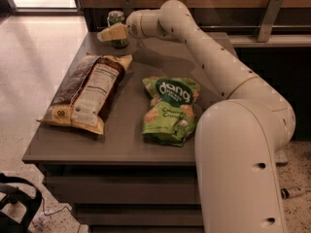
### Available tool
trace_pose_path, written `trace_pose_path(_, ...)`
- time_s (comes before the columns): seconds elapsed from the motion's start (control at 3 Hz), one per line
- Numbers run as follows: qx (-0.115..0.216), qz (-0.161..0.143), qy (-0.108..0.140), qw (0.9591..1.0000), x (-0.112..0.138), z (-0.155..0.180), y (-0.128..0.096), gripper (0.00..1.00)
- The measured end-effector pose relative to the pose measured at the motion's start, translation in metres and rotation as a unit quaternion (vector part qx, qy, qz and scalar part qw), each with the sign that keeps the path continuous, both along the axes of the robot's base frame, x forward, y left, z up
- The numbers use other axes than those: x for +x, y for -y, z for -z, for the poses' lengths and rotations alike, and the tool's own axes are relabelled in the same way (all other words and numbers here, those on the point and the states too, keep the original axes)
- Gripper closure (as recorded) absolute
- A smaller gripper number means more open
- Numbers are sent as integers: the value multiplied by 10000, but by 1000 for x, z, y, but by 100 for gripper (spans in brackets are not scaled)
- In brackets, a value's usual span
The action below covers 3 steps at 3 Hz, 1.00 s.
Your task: Knock green can over
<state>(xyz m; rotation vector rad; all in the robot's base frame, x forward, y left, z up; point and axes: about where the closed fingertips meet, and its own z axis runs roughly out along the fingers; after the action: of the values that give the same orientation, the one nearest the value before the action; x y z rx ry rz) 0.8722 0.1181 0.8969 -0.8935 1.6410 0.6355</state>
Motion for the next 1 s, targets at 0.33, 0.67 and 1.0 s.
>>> trace_pose_path(0.33, 118, 10, 13, 9999, 6, 2, -6, 0)
trace_pose_path(0.67, 184, 12, 70, 9998, 12, 3, -12, 0)
trace_pose_path(1.0, 173, 19, 105, 9998, 17, 7, -16, 17)
